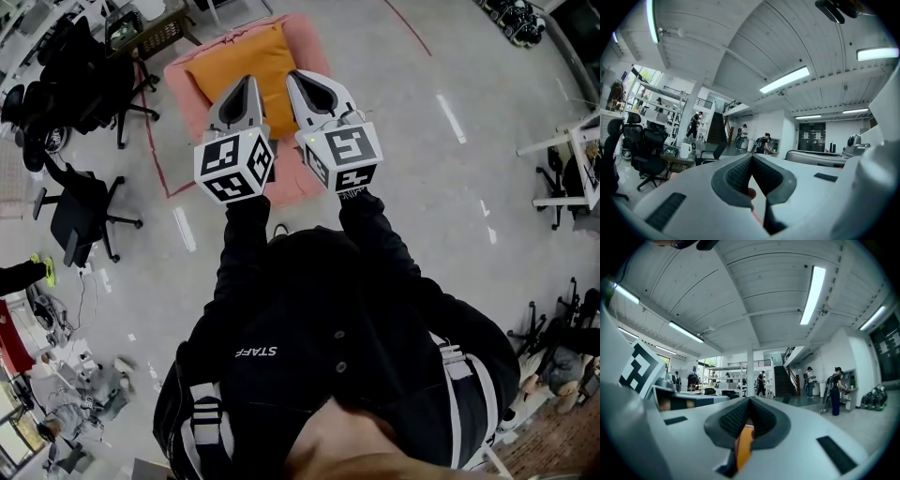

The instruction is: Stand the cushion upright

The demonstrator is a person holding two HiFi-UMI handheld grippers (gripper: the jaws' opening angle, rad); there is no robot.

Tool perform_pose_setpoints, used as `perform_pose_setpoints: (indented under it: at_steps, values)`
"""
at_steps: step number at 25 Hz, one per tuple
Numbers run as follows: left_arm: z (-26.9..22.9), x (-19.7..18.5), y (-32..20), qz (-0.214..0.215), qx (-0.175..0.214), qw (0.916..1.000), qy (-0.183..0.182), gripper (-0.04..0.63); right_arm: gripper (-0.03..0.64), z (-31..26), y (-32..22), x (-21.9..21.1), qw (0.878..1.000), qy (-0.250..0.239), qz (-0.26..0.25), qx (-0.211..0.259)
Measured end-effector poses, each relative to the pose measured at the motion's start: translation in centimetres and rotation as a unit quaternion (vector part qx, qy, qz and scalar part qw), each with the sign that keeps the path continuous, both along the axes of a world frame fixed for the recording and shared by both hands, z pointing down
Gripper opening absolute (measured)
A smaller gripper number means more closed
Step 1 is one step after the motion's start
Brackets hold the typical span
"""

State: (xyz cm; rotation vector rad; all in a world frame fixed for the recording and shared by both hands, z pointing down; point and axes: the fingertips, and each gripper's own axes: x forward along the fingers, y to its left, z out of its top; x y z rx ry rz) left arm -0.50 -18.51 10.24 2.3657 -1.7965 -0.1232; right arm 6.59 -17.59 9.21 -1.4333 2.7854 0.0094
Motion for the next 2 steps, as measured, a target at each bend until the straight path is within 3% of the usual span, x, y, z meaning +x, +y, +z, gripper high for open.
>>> perform_pose_setpoints:
  at_steps: [2]
  values:
    - [-0.06,0.42,-0.3,-0.001,0.0,1.0,0.001,0.0,0.014,-0.15,-0.2,0.37,1.0,0.001,-0.003,0.003]
